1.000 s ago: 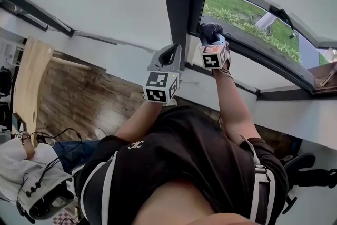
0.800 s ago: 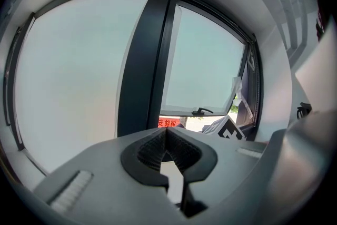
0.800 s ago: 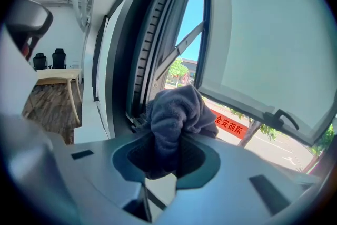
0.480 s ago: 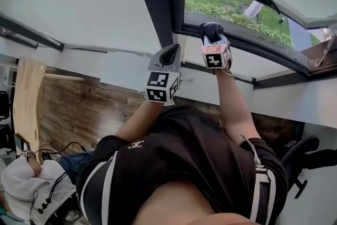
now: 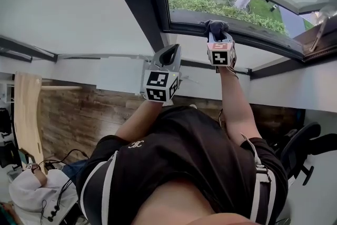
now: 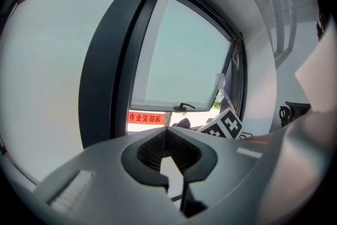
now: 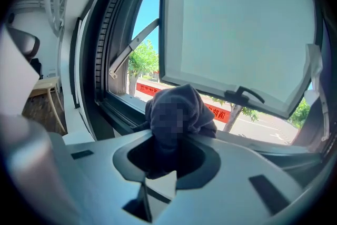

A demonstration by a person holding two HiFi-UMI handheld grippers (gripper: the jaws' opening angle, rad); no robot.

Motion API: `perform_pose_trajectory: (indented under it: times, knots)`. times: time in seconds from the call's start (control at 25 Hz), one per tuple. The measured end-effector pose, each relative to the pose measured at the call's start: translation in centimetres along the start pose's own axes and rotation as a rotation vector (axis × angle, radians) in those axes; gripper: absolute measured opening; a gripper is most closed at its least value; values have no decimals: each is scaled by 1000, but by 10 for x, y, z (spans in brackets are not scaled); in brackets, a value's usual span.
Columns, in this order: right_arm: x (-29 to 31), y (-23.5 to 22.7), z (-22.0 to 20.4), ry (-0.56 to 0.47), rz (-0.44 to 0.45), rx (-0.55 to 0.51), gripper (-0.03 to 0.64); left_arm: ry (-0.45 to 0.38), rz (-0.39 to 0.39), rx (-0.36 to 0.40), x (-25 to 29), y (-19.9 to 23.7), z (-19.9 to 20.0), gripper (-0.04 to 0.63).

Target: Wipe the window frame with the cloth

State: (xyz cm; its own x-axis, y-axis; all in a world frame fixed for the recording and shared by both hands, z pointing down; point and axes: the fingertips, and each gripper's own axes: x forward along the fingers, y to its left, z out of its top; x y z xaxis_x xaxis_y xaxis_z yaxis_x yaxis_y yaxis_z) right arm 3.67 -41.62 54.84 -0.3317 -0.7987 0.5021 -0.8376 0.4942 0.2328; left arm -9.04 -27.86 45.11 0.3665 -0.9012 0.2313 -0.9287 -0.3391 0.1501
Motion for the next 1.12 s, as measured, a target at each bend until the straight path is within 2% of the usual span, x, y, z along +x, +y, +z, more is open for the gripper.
perform_pose_trajectory:
  times: [0.56,0.92,1.12]
  knots:
    - [-23,-82,-42,28,-133,162,89,34,-78,21,22,-35,-10,9]
    - [-33,-118,-53,31,-193,161,89,38,-96,22,30,-43,-10,9]
    - [-40,-142,-67,52,-232,210,89,42,-100,21,33,-46,-12,9]
